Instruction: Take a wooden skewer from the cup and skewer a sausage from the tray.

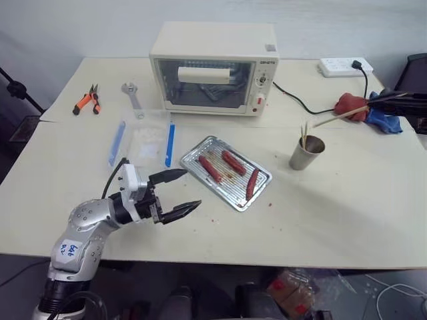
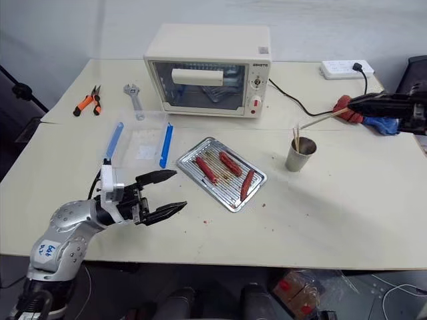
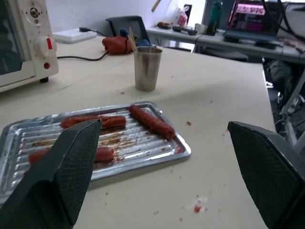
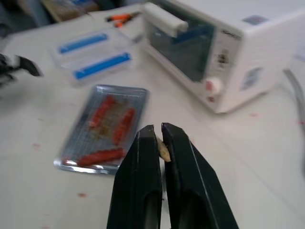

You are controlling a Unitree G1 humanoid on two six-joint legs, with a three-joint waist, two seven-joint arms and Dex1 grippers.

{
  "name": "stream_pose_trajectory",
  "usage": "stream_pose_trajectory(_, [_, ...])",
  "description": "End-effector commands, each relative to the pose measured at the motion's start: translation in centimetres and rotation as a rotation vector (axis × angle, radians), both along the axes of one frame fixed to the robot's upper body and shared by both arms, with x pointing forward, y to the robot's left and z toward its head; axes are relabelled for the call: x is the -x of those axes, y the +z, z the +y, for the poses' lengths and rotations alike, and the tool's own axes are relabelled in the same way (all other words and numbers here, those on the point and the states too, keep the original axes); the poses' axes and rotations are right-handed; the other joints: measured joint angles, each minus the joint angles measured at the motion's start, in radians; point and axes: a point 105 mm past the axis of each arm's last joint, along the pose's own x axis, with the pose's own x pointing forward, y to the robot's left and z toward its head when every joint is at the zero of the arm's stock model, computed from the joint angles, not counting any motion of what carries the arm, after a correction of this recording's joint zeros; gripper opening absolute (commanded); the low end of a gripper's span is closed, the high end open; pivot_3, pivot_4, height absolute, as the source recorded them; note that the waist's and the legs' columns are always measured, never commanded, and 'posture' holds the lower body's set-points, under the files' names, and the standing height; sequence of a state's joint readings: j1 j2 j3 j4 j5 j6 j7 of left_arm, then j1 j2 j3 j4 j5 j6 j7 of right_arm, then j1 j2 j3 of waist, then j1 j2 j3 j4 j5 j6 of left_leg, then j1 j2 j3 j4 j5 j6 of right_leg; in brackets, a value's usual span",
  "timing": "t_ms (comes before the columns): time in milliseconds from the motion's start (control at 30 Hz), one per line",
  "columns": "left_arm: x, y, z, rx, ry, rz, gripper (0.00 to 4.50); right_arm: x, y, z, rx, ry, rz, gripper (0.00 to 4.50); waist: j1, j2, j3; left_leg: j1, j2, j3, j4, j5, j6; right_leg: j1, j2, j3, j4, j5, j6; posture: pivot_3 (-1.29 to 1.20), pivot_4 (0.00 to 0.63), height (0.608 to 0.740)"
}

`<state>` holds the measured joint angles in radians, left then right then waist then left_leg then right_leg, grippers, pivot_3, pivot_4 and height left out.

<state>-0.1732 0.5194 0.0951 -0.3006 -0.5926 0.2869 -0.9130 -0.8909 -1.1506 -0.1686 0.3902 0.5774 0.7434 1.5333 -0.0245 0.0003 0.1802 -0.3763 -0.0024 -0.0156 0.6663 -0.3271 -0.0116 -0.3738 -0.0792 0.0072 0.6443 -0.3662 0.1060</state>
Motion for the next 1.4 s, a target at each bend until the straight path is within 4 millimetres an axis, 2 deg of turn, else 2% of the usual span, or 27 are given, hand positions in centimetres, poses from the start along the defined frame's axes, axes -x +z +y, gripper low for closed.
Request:
stream_pose_trajectory(33, [-0.1, 1.1, -1.2, 0.024, -0.051, -0.04, 4.5, 2.9, -0.9, 5.2, -0.207, 0.267, 0.117, 0.05, 0.0, -0.001, 0.0, 0.0, 0.0, 0.0, 0.0, 0.0, 0.0, 0.0, 0.0, 0.0, 0.0, 0.0, 0.0, 0.0, 0.15, 0.74])
stream_pose_trajectory(233, [-0.2, 1.9, -3.2, 0.047, -0.139, -0.074, 4.5, 4.2, -3.6, 10.7, -0.401, 0.418, 0.226, 0.05, 0.007, -0.001, 0.0, -0.002, 0.0, -0.001, 0.003, 0.0, 0.0, -0.001, 0.0, -0.001, 0.008, 0.0, 0.001, 0.0, 0.15, 0.74])
stream_pose_trajectory(433, [0.5, 3.0, -5.4, 0.094, -0.219, -0.104, 4.5, 4.2, -5.5, 13.9, -0.473, 0.455, 0.27, 0.05, 0.023, -0.001, 0.0, -0.002, -0.001, -0.001, 0.005, 0.0, 0.0, -0.001, 0.0, 0.0, 0.008, 0.0, 0.001, 0.0, 0.15, 0.74])
stream_pose_trajectory(600, [0.6, 4.2, -6.2, 0.159, -0.233, -0.112, 4.5, 4.2, -6.6, 15.3, -0.491, 0.466, 0.289, 0.05, 0.023, -0.001, 0.0, -0.003, -0.001, -0.002, 0.006, 0.0, 0.001, -0.001, 0.0, -0.001, 0.008, 0.0, 0.001, 0.0, 0.15, 0.74])
stream_pose_trajectory(833, [1.3, 4.4, -7.0, 0.17, -0.263, -0.099, 4.5, 4.0, -7.5, 15.6, -0.506, 0.448, 0.3, 0.05, 0.021, -0.001, 0.0, -0.003, -0.001, -0.002, 0.006, 0.0, 0.001, -0.002, 0.0, -0.001, 0.008, 0.0, 0.001, 0.0, 0.15, 0.74])
stream_pose_trajectory(1033, [1.3, 4.3, -7.2, 0.173, -0.267, -0.092, 3.05, 3.8, -7.8, 15.5, -0.503, 0.432, 0.299, 0.0, 0.021, -0.001, 0.0, -0.003, -0.001, -0.002, 0.006, 0.0, 0.001, -0.002, 0.0, -0.001, 0.008, 0.0, 0.001, 0.0, 0.15, 0.74])
stream_pose_trajectory(1333, [1.3, 4.5, -7.0, 0.187, -0.247, -0.095, 0.28, 4.0, -8.6, 15.5, -0.497, 0.416, 0.298, 0.0, 0.022, -0.001, 0.0, -0.003, -0.001, -0.002, 0.006, 0.0, 0.001, -0.002, 0.0, 0.0, 0.003, 0.0, 0.001, 0.0, 0.15, 0.74])
stream_pose_trajectory(1367, [1.3, 4.5, -6.9, 0.19, -0.245, -0.094, 0.03, 4.0, -8.7, 15.5, -0.496, 0.412, 0.298, 0.0, 0.022, -0.001, 0.0, -0.003, -0.001, -0.002, 0.006, 0.0, 0.001, -0.002, 0.0, 0.0, 0.003, 0.0, 0.001, 0.0, 0.15, 0.74])
stream_pose_trajectory(1400, [1.3, 4.6, -6.9, 0.197, -0.241, -0.092, 0.03, 4.0, -8.8, 15.4, -0.496, 0.409, 0.299, 0.0, 0.022, -0.001, 0.0, -0.003, -0.001, -0.002, 0.005, 0.0, 0.001, -0.002, 0.0, 0.0, 0.003, 0.0, 0.001, 0.0, 0.15, 0.74])
